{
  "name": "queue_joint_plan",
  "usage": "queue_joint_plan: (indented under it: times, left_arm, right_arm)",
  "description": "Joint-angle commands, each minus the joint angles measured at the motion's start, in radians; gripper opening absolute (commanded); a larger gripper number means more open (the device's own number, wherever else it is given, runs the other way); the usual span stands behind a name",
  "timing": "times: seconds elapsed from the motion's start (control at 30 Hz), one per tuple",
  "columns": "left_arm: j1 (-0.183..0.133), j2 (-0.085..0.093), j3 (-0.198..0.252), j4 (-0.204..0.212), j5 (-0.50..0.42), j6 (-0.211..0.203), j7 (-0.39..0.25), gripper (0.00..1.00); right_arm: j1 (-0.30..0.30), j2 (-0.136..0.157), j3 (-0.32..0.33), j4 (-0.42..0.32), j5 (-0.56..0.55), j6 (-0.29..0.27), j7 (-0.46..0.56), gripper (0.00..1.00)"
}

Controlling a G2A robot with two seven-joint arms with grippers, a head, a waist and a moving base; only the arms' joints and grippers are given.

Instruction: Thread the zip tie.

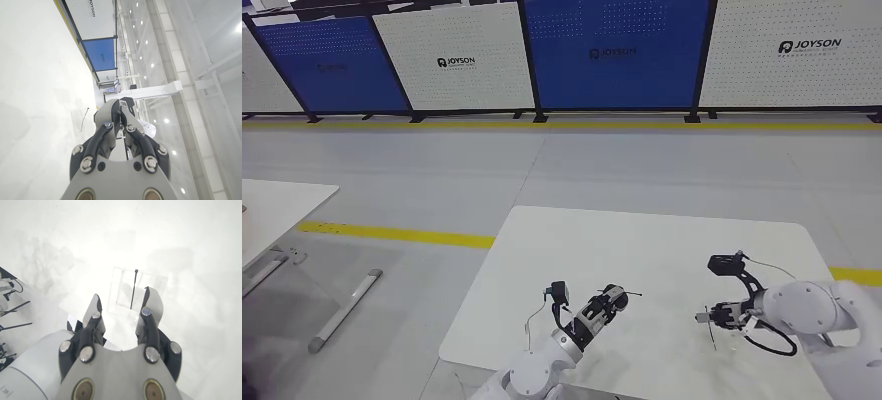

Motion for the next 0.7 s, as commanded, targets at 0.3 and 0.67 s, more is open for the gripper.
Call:
queue_joint_plan:
  times: [0.3,0.67]
  left_arm:
    - [0.000,0.000,0.000,0.000,0.000,0.000,0.000,0.00]
    - [0.000,0.000,0.000,0.000,0.000,0.000,0.000,0.00]
  right_arm:
    - [0.044,-0.013,-0.049,0.042,-0.035,0.061,0.037,0.35]
    - [0.116,-0.047,-0.146,0.142,-0.038,0.095,0.036,0.25]
